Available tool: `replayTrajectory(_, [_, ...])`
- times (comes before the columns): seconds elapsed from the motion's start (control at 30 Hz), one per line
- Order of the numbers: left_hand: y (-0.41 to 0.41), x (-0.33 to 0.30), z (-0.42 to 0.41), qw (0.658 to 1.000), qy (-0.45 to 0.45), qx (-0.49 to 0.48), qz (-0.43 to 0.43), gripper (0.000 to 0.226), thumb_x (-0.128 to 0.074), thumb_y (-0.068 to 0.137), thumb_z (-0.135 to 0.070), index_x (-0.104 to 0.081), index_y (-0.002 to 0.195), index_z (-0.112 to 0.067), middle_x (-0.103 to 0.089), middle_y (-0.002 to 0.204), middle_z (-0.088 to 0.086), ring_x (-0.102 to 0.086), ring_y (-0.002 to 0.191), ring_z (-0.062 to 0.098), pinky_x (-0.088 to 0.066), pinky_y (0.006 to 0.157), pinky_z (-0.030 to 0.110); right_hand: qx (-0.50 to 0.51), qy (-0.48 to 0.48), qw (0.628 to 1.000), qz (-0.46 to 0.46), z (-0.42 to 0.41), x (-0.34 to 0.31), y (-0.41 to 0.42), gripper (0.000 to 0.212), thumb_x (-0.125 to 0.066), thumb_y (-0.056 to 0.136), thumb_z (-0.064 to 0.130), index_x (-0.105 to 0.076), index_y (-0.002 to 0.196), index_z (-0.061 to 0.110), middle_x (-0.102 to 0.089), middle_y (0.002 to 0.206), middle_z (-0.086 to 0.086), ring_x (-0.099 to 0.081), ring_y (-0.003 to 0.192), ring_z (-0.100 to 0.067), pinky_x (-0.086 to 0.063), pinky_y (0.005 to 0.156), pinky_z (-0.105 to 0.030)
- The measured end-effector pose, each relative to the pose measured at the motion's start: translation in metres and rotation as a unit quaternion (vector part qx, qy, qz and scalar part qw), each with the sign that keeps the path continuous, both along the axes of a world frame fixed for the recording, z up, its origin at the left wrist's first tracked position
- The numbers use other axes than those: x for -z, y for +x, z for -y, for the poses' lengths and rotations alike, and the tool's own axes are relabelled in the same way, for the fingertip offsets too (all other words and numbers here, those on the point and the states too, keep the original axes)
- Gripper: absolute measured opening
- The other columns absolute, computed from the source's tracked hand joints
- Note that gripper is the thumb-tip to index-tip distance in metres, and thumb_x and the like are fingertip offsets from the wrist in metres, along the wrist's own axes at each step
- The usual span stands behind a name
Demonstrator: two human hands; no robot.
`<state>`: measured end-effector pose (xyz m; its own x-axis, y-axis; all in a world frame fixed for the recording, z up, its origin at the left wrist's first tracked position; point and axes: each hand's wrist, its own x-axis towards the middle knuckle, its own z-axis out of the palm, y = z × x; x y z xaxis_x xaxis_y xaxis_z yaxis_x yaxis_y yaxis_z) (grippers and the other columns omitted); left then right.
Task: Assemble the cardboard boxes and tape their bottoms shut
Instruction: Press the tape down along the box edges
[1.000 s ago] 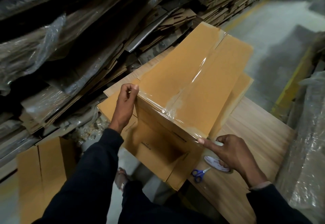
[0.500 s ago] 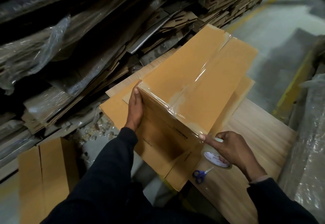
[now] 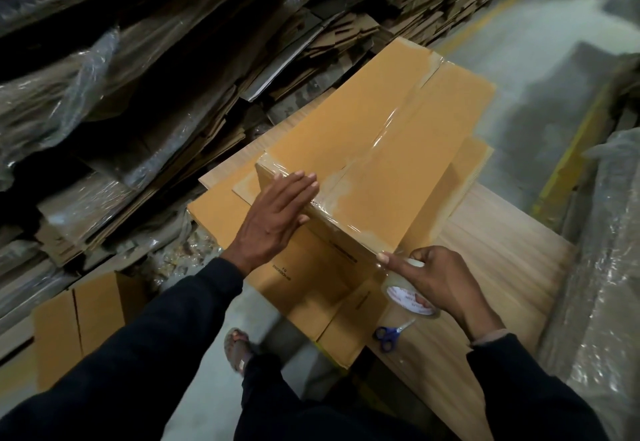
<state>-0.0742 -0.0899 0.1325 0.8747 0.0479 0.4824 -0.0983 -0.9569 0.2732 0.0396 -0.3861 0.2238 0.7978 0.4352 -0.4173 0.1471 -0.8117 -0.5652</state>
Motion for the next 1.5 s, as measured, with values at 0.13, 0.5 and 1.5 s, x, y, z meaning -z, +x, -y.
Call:
replayTrajectory(0.13, [0.007, -0.015, -0.003, 0.995, 0.096, 0.028, -0.020, 0.060, -0.033, 0.112, -0.046, -0.039, 0.161, -0.012, -0.033, 0.170, 0.005, -0.026, 0.159, 0.027, -0.028, 0.124, 0.054, 0.009, 0.017, 1.000, -0.011, 0.002, 0.001, 0.002, 0.067, -0.073, 0.074, 0.079, -0.055, 0.058, 0.016, -0.051, 0.038, 0.003, -0.061, 0.041, -0.012, -0.041, 0.050, -0.025])
replayTrajectory(0.5, [0.029, -0.012, 0.013, 0.983, 0.154, 0.092, -0.039, 0.058, -0.052, 0.109, -0.035, -0.036, 0.163, -0.022, -0.032, 0.170, 0.001, -0.031, 0.157, 0.025, -0.033, 0.121, 0.047, -0.010, 0.022, 1.000, -0.013, 0.004, 0.012, 0.007, 0.075, -0.069, 0.067, 0.088, -0.058, 0.064, 0.014, -0.060, 0.046, -0.003, -0.068, 0.046, -0.020, -0.044, 0.053, -0.026])
replayTrajectory(1.5, [0.083, -0.052, 0.052, 0.910, 0.253, 0.299, -0.138, 0.065, -0.031, 0.108, -0.064, -0.021, 0.166, -0.039, -0.009, 0.176, 0.006, -0.011, 0.162, 0.031, -0.021, 0.125, 0.051, 0.043, 0.192, 0.980, -0.025, 0.001, 0.045, -0.004, 0.052, -0.073, 0.073, 0.073, -0.066, 0.065, 0.022, -0.063, 0.057, 0.002, -0.055, 0.053, -0.009, -0.041, 0.057, -0.031])
